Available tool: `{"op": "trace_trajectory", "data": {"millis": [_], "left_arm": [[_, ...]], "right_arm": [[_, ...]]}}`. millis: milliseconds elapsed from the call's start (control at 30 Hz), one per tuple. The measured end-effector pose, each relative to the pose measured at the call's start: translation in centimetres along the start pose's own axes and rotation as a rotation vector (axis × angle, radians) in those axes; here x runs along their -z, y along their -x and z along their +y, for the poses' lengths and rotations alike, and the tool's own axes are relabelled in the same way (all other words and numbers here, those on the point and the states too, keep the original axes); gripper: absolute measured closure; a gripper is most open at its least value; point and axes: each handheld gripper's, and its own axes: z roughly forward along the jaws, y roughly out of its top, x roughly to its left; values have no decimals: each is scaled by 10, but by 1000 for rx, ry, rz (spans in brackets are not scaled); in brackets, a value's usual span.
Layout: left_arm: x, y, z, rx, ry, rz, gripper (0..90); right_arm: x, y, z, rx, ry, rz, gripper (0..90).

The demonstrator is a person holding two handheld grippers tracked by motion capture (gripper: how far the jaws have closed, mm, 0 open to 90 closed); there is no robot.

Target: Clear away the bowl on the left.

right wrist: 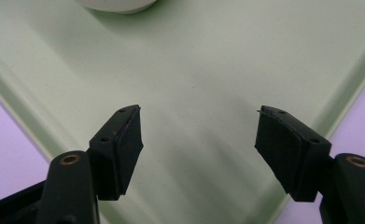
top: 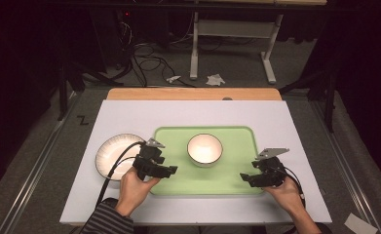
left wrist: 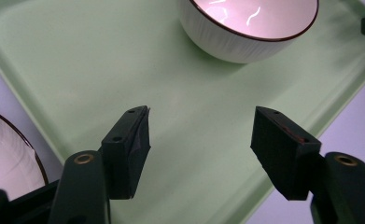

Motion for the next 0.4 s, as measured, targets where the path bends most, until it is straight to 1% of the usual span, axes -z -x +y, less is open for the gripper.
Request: {"op": "trace_trajectory", "data": {"millis": [67,200,233,267,400], "left_arm": [[-4,-1,-2,2,-20,0,376],[-7,-1,-3,4,-30,0,376],[-8,-2,-3,7,-31,3,376],[-9,-3,-4,1,-38,9,376],[-10,-3,-3,5,-41,8,376]], "right_arm": [[0,0,0,3,-4,-3,332],[1,1,0,-2,0,-2,332],[1,1,0,-2,0,-3,332],[1,1,0,2,2,-2,332],[0,1,0,1,-6,-1,332]]}}
